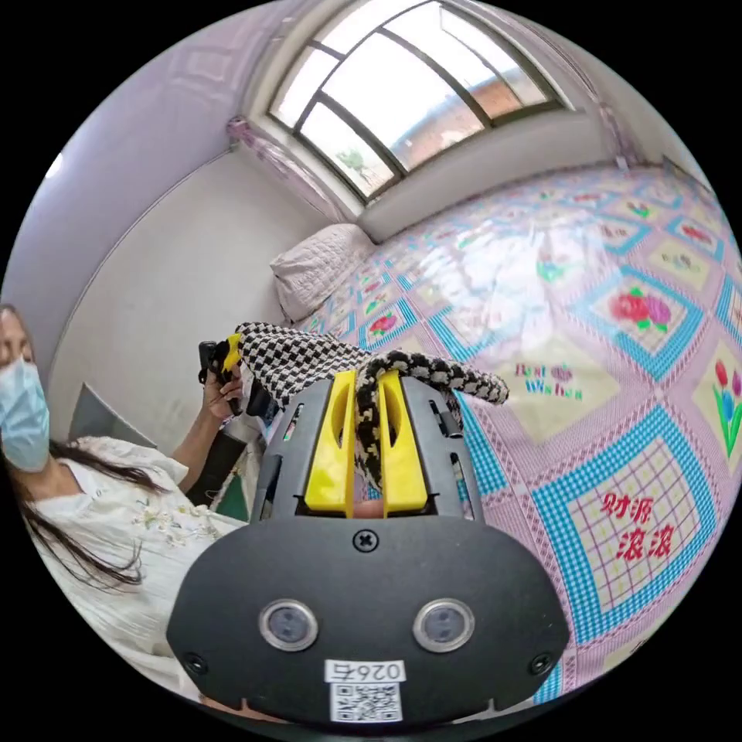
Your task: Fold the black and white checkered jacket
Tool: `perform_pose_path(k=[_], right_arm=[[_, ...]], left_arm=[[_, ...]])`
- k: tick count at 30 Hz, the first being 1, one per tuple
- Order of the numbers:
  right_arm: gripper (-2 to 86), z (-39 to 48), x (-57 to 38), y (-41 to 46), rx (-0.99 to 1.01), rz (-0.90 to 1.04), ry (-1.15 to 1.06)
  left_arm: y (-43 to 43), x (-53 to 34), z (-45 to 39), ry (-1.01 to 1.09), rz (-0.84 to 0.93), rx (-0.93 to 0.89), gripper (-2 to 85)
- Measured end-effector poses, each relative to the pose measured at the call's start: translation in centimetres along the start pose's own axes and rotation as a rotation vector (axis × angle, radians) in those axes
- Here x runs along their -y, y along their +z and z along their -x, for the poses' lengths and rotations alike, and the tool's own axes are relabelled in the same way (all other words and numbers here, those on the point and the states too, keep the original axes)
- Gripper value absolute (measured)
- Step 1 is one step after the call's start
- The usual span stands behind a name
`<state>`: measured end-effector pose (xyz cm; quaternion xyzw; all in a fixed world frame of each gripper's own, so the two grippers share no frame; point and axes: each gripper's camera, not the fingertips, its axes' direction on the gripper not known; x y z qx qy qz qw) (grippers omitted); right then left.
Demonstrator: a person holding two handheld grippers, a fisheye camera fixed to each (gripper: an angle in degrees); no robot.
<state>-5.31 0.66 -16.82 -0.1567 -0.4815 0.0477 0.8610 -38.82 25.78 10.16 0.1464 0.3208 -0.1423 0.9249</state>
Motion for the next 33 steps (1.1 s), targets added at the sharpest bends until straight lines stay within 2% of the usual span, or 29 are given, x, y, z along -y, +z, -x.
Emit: perform_pose_path(k=[2,3,6,8,10,12,13,14,17,19,25,27,28,29,30,33], right_arm=[[1.0,0.8,-0.6,-0.7,-0.014,-0.054,-0.084],[1.1,0.5,-1.1,-0.8,-0.015,-0.054,-0.089],[2.4,-4.1,-4.4,-0.5,-0.057,0.025,0.051],[4.5,-9.2,-8.4,-1.5,-0.049,-0.023,0.29],[5.6,-11.1,-11.1,-3.1,-0.068,-0.115,0.401],[6.9,-11.9,-12.4,-4.1,-0.126,-0.165,0.455],[8.6,-12.1,-12.6,-4.1,-0.172,-0.171,0.469],[10.2,-12.3,-12.2,-3.7,-0.213,-0.162,0.469],[12.5,-13.2,-9.7,-1.0,-0.272,-0.105,0.427],[13.5,-14.1,-7.6,1.3,-0.3,-0.066,0.402],[15.4,-18.5,0.2,9.2,-0.444,0.072,0.308],[14.2,-20.3,1.8,11.3,-0.492,0.129,0.309],[12.1,-21.5,2.5,12.5,-0.493,0.177,0.311],[7.3,-22.2,3.0,13.2,-0.502,0.221,0.322],[4.8,-22.3,3.2,13.2,-0.507,0.215,0.319],[0.8,-20.8,3.5,11.1,-0.492,0.115,0.244]], left_arm=[[-2.7,-1.1,-0.7,0.024,0.06,-0.012,4.8],[-4.4,-2.5,-0.2,-0.031,0.101,-0.009,5.0],[-8.6,-8.6,3.6,-0.364,0.158,0.101,5.9],[-12.0,-13.0,5.5,-0.552,0.048,0.097,6.0],[-16.1,-17.8,6.4,-0.724,-0.246,0.036,7.3],[-17.5,-19.2,6.3,-0.787,-0.363,0.084,9.4],[-17.7,-18.6,6.3,-0.794,-0.35,0.143,11.4],[-17.5,-17.9,6.4,-0.787,-0.325,0.171,12.5],[-14.6,-12.8,7.3,-0.71,-0.091,0.269,18.1],[-10.9,-7.9,7.4,-0.575,0.099,0.374,20.7],[-3.1,-1.0,7.4,-0.431,0.3,0.495,26.3],[-0.8,-0.3,7.5,-0.426,0.385,0.464,24.3],[0.8,-0.1,7.6,-0.428,0.481,0.429,17.1],[1.3,0.0,7.5,-0.437,0.529,0.444,13.4],[1.7,0.4,6.8,-0.431,0.572,0.538,8.7],[0.8,2.0,3.8,-0.332,0.569,0.495,3.7]])
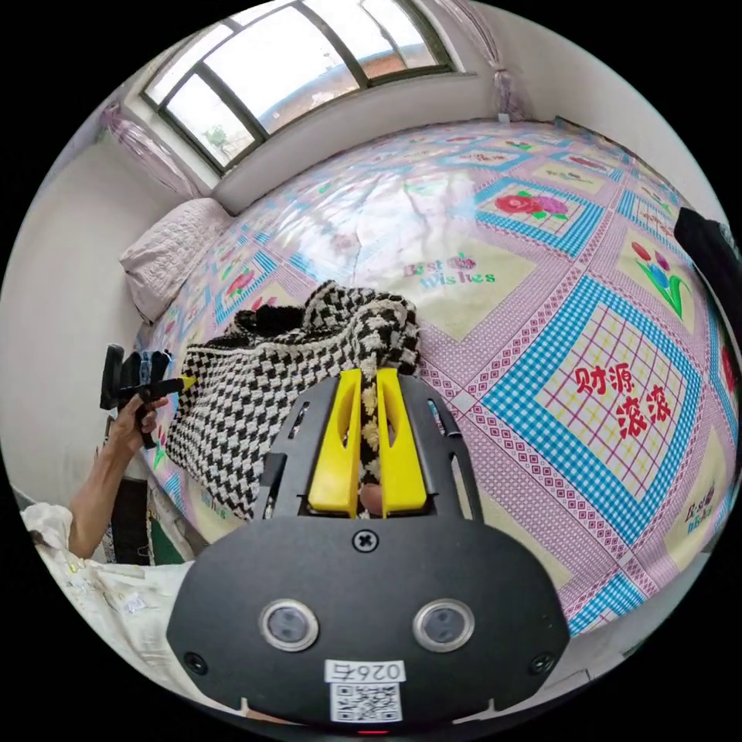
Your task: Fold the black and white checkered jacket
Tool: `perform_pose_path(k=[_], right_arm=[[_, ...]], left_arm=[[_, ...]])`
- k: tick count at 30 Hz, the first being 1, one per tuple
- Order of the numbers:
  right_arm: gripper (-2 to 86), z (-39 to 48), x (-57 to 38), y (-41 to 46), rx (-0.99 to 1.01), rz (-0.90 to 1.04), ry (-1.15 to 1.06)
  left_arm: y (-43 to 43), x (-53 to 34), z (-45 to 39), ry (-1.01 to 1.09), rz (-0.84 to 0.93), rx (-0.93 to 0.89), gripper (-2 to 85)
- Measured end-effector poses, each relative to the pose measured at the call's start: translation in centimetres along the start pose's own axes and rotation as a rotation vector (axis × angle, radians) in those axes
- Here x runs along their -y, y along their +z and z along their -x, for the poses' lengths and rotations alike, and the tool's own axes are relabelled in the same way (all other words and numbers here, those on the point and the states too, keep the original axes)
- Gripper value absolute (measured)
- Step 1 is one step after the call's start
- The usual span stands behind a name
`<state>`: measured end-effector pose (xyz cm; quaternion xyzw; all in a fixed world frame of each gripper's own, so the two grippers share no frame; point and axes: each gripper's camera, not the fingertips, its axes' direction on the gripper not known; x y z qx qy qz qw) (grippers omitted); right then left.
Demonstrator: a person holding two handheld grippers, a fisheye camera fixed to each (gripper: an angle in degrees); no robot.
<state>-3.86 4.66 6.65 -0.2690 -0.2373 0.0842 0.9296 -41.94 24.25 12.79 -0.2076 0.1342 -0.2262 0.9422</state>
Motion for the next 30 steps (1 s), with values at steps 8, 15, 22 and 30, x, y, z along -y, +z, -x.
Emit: perform_pose_path(k=[8,15,22,30], right_arm=[[-1.1,-3.0,-5.0,-11.2,0.516,-0.22,-0.293],[-0.6,-9.8,-12.0,-13.4,0.595,0.049,-0.253],[0.5,-19.7,-15.3,-15.6,0.542,-0.418,0.265],[3.8,-12.8,-7.5,-7.0,0.49,-0.275,0.099]], left_arm=[[-10.1,-8.3,-5.2,0.335,-0.26,-0.437,2.2],[-7.0,-19.2,-0.7,0.039,0.164,-0.62,4.9],[-9.7,-20.5,3.1,-0.291,-0.276,-0.444,7.5],[-7.4,-8.8,-4.8,-0.112,-0.295,-0.163,16.7]])
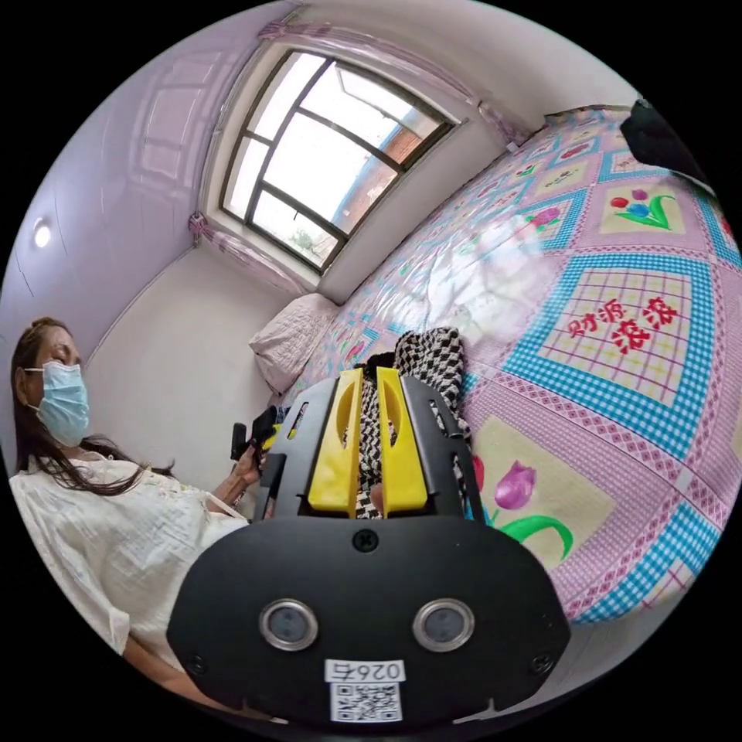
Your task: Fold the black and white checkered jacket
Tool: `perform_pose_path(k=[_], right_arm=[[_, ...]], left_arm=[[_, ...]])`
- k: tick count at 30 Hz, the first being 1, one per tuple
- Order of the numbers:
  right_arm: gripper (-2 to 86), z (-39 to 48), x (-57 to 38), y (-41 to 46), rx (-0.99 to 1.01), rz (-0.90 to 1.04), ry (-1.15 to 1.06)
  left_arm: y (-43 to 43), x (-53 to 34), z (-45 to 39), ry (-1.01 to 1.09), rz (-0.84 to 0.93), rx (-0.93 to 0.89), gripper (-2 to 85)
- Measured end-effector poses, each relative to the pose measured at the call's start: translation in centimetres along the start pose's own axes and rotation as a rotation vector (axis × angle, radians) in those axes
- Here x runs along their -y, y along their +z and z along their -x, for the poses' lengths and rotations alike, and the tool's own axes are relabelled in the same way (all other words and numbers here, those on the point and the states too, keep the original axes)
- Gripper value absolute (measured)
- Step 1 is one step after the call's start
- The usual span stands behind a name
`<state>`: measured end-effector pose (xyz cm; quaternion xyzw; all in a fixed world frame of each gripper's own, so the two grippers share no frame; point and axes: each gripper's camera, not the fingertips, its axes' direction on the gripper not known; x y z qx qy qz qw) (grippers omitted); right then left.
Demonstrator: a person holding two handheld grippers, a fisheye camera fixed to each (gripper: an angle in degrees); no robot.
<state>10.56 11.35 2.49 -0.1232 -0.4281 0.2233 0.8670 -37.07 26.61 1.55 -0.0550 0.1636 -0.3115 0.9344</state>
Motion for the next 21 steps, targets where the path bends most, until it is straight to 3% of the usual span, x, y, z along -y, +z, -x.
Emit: perform_pose_path(k=[8,21], right_arm=[[11.9,4.4,1.2,13.2,-0.253,0.232,-0.168],[12.1,1.6,1.7,20.9,-0.551,0.326,-0.188]], left_arm=[[8.1,5.1,-5.5,0.081,0.089,0.17,20.9],[13.7,4.4,-6.7,-0.031,0.155,0.311,20.1]])
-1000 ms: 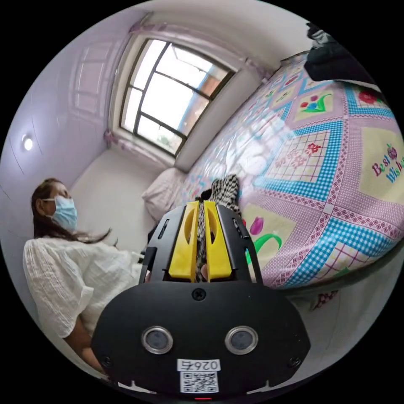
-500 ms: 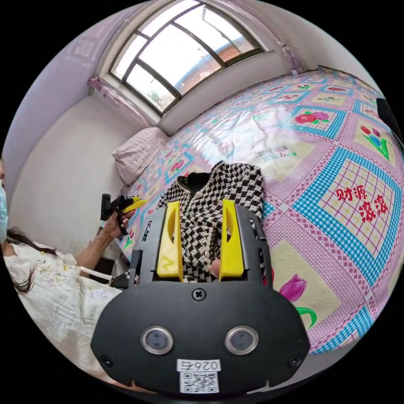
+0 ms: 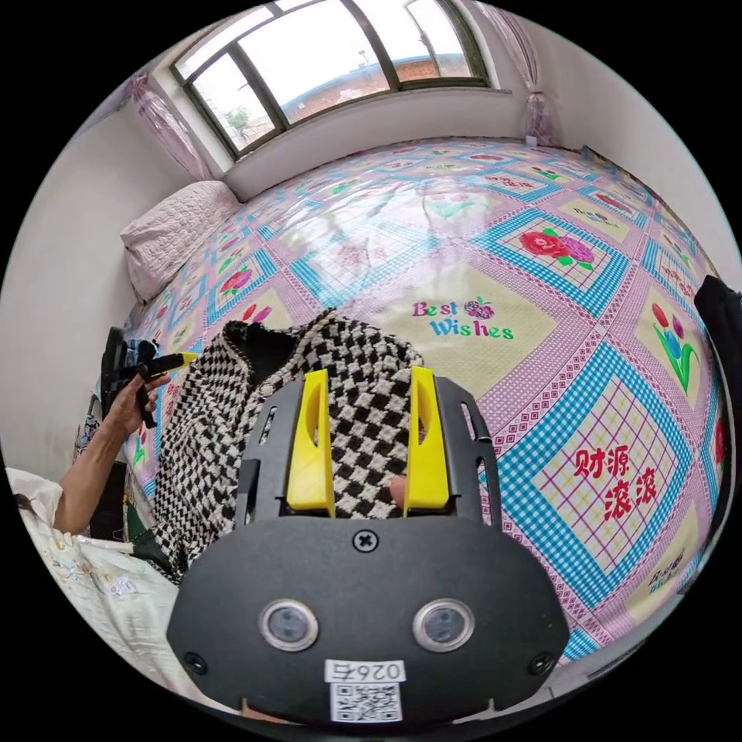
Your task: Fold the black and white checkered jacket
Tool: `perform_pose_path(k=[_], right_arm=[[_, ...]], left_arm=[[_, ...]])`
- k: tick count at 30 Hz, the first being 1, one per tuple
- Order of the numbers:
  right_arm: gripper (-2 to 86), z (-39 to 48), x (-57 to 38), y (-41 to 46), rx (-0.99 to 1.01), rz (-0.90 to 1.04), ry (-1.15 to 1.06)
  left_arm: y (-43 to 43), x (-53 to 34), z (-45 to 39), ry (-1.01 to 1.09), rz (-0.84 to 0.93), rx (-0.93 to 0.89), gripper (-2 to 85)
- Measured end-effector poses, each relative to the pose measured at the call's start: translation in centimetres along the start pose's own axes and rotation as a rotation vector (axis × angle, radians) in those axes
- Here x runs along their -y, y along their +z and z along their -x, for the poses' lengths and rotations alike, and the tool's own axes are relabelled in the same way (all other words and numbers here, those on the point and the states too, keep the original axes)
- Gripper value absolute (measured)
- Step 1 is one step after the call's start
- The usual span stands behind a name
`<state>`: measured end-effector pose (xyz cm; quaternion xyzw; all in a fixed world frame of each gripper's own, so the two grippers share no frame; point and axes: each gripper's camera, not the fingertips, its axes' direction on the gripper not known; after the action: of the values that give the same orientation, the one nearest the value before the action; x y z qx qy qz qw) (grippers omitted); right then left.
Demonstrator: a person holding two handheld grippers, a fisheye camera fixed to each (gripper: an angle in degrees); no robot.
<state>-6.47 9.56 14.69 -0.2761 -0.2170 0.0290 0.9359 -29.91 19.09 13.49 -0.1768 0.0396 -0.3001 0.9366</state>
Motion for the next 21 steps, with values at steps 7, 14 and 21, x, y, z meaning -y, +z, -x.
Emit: perform_pose_path(k=[7,14,21], right_arm=[[2.3,2.2,-3.5,4.2,-0.081,0.113,-0.041],[-0.4,6.6,-11.1,-4.7,-0.009,-0.073,-0.123],[-0.7,12.7,-19.9,-18.4,-0.018,-0.332,-0.24]], left_arm=[[0.3,-2.9,-4.1,0.142,0.07,-0.032,3.5],[-7.8,-7.4,-5.8,0.182,-0.131,-0.245,1.1],[-21.9,-15.4,-9.8,0.345,-0.422,-0.387,0.5]])
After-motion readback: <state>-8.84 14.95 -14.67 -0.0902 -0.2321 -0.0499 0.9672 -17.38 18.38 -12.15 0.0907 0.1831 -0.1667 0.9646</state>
